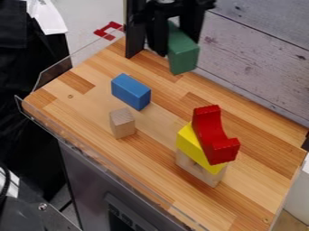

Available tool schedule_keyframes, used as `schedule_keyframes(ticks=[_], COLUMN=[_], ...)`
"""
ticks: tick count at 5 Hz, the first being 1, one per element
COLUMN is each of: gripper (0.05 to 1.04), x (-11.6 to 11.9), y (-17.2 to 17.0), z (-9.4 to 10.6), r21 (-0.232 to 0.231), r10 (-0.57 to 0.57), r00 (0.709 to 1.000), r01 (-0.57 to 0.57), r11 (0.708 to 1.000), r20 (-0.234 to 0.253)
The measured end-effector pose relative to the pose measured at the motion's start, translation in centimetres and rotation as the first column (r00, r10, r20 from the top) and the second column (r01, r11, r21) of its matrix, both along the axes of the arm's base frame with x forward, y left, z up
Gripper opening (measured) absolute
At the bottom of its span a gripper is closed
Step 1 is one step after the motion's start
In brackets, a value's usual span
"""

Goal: Remove the green arch from the tower and put into the blue block

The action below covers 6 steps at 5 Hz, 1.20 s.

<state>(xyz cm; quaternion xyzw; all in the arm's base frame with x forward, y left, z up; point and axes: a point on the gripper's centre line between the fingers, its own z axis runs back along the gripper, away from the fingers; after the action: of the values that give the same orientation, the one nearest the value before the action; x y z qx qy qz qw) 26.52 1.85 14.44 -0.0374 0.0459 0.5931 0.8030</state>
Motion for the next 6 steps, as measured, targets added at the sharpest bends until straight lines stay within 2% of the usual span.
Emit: schedule_keyframes(ticks=[1, 2, 3, 4, 5, 6], gripper=[0.58, 0.58, 0.58, 0.58, 0.58, 0.58], x=[0.3, 0.9, 2.2, 4.1, 4.8, 4.9], y=[2.7, 4.2, 5.3, 6.1, 6.2, 6.0], z=[-1.5, -3.2, -4.3, -6.3, -7.8, -8.6], r21=[-0.026, -0.007, 0.018, 0.027, 0.019, 0.0], r10=[0.138, 0.203, 0.232, 0.215, 0.193, 0.204], r00=[0.99, 0.979, 0.973, 0.976, 0.98, 0.978], r01=[-0.137, -0.203, -0.232, -0.214, -0.192, -0.204], r11=[0.99, 0.979, 0.973, 0.976, 0.981, 0.979], r20=[0.02, -0.008, -0.004, -0.029, -0.056, -0.045])
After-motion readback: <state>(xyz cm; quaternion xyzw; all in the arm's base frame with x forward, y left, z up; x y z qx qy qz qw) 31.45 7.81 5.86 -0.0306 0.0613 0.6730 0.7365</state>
